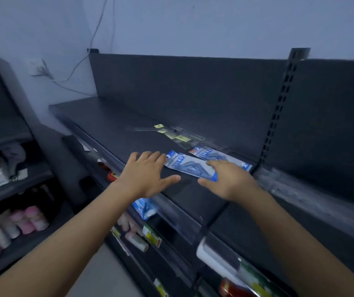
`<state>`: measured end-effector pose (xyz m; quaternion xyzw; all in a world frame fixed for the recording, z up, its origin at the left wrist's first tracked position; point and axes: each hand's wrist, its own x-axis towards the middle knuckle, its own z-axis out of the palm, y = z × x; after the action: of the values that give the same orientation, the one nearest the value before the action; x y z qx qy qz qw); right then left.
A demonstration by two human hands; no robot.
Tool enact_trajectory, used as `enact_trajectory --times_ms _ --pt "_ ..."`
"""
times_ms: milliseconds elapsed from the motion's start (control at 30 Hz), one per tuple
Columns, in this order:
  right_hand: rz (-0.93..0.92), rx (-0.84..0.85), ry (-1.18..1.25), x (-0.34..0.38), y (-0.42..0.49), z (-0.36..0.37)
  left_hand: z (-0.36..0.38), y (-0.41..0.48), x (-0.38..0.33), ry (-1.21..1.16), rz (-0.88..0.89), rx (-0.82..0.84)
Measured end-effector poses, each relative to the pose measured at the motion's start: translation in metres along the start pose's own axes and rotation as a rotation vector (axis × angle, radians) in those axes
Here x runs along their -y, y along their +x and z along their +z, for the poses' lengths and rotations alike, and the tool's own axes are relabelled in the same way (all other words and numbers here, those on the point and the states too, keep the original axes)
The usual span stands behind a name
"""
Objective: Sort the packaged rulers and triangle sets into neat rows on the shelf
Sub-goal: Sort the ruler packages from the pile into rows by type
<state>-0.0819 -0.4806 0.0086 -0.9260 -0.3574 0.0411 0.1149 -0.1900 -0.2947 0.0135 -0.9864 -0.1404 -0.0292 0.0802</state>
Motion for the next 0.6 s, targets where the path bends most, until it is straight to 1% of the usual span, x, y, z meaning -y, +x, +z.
enact_trajectory --times_ms 133,300,467,600 --pt "-0.002 0.070 -0.018 0.012 0.067 0.025 0.016 0.059 0.039 0.003 0.030 0.031" --pt "-0.075 0.031 -0.025 0.043 0.127 0.045 0.036 0.123 0.086 -0.078 0.078 0.057" --pt "-0.029 0.027 -0.030 0.080 0.187 0.057 0.052 0.187 0.134 -0.121 0.155 0.065" --pt "0.038 0.030 0.084 0.111 0.230 0.066 0.066 0.240 0.181 -0.140 0.268 0.056"
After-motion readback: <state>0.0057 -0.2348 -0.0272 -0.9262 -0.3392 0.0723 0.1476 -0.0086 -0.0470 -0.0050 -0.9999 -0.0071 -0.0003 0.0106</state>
